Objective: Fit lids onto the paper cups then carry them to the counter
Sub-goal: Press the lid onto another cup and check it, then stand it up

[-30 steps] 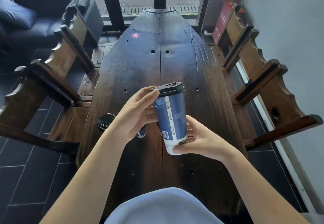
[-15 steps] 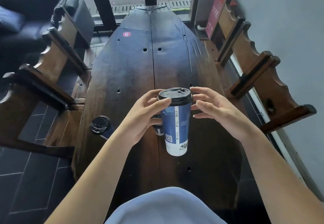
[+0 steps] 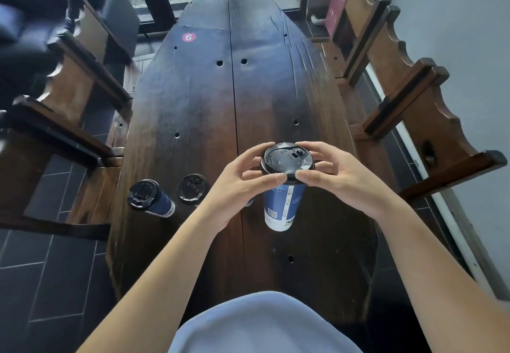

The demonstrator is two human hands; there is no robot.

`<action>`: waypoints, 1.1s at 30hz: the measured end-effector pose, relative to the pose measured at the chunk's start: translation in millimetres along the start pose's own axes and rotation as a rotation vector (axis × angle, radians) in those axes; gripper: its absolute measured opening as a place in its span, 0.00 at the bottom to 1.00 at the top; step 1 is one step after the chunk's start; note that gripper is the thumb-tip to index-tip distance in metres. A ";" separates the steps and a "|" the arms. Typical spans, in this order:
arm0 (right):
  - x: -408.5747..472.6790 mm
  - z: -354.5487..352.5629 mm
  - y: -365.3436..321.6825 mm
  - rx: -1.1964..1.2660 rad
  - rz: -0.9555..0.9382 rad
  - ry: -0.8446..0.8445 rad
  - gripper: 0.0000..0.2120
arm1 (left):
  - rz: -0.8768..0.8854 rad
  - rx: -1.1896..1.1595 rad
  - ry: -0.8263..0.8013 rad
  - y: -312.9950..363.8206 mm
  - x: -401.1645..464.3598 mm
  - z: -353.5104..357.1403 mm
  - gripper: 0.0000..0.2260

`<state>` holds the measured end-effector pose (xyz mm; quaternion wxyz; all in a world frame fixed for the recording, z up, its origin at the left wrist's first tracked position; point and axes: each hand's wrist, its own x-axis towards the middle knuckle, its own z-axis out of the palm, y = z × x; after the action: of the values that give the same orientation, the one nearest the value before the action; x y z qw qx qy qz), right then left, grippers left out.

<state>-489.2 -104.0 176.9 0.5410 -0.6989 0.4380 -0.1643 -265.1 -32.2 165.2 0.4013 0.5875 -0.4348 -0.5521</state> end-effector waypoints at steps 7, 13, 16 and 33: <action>21.0 -6.4 48.4 -0.007 0.052 -0.044 0.31 | -0.030 0.250 -0.016 -30.2 27.4 15.3 0.36; 46.1 4.0 97.0 -0.054 0.105 -0.045 0.34 | -0.098 0.281 -0.006 -71.7 59.9 34.5 0.38; 59.0 9.1 117.0 -0.073 0.133 -0.035 0.35 | -0.116 0.321 0.013 -92.2 79.8 40.1 0.38; 92.9 32.0 166.7 -0.114 0.268 -0.043 0.35 | -0.183 0.429 -0.002 -145.7 118.0 44.3 0.39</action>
<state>-486.9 -162.9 -7.4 0.5269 -0.6670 0.5243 -0.0506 -298.0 -100.7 -11.8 0.2152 0.6958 -0.4875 -0.4815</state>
